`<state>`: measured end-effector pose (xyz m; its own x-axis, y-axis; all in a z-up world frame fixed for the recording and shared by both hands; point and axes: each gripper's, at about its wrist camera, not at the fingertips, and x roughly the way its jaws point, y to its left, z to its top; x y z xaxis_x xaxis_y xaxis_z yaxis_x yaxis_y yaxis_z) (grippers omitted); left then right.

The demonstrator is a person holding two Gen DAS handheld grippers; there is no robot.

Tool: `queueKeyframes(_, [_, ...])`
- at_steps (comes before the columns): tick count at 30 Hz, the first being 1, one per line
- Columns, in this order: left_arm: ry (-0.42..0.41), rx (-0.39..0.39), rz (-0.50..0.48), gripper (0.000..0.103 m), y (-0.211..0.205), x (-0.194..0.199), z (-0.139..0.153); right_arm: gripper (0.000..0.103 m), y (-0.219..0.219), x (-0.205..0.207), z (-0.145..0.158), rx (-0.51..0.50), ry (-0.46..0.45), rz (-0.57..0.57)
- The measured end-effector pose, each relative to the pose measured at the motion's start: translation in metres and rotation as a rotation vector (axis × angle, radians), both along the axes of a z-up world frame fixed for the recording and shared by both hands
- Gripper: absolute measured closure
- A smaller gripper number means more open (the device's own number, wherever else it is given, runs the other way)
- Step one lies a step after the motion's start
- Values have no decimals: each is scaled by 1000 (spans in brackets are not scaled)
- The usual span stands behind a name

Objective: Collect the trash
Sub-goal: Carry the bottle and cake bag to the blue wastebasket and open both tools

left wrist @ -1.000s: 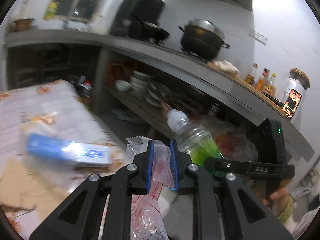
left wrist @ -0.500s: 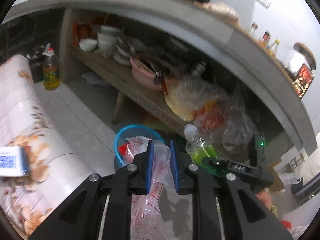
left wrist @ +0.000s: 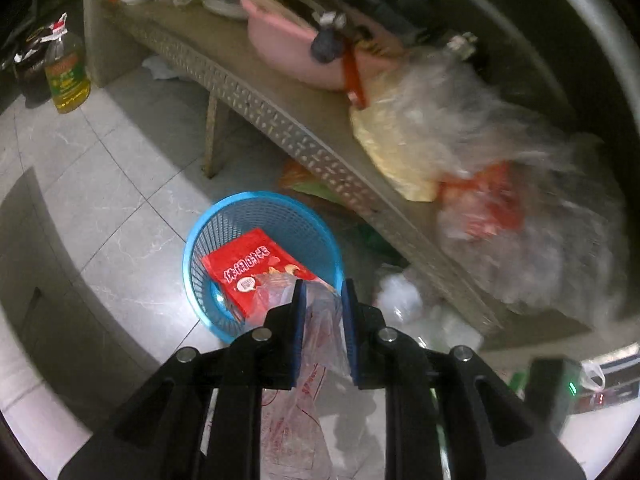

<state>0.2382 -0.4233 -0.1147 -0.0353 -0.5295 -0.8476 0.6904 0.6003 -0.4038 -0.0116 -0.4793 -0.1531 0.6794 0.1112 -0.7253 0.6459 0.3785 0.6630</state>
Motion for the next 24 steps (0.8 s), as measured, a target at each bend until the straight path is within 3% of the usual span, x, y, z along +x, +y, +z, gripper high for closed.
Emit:
queueKeyframes(2, [0, 12, 9, 76, -11, 8, -13, 50, -2, -2, -4, 7, 9, -6])
queueKeyframes(4, [-11, 28, 28, 54, -20, 15, -23, 50, -3, -5, -7, 15, 18, -9])
queueKeyframes(7, [6, 18, 45, 44, -23, 22, -28, 50, -6, -5, -16, 24, 32, -12])
queueKeyframes(14, [0, -36, 140, 41, 6, 40, 3, 50, -6, 15, -27, 47, 41, 25])
queueKeyframes(20, [-77, -98, 141, 34, 64, 29, 65, 49, -17, 79, -43, 53, 48, 61])
queueKeyframes(24, [-85, -110, 149, 30, 117, 11, 88, 38, -30, 129, -59, 31, 58, 5])
